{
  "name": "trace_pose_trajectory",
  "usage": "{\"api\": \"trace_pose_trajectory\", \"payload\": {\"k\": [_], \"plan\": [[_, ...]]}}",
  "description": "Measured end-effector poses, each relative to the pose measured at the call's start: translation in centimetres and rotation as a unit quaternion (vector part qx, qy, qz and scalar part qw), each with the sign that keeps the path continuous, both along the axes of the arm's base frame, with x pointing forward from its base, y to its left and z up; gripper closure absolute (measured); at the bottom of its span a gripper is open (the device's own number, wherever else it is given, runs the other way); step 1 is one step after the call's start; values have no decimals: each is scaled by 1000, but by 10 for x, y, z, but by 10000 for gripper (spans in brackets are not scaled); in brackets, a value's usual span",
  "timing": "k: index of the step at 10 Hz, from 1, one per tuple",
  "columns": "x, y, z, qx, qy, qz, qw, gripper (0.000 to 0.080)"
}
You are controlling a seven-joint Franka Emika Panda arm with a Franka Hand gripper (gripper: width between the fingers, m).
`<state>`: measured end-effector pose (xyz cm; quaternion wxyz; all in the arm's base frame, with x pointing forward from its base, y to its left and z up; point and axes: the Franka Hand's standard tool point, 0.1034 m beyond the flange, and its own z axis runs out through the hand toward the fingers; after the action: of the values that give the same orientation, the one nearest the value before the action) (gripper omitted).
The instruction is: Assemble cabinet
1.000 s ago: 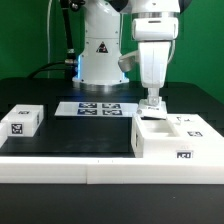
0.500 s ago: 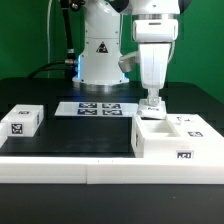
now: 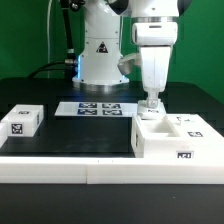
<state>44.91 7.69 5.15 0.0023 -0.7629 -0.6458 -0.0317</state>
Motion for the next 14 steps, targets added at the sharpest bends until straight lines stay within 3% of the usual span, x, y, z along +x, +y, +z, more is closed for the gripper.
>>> {"api": "trace_pose_trajectory", "payload": {"k": [4, 8, 11, 14], "plan": [[2, -5, 2, -14, 31, 18, 999, 729], [1, -4, 2, -14, 30, 17, 999, 729], [2, -17, 3, -17, 39, 20, 999, 729], [2, -13, 3, -17, 40, 12, 999, 729]]}}
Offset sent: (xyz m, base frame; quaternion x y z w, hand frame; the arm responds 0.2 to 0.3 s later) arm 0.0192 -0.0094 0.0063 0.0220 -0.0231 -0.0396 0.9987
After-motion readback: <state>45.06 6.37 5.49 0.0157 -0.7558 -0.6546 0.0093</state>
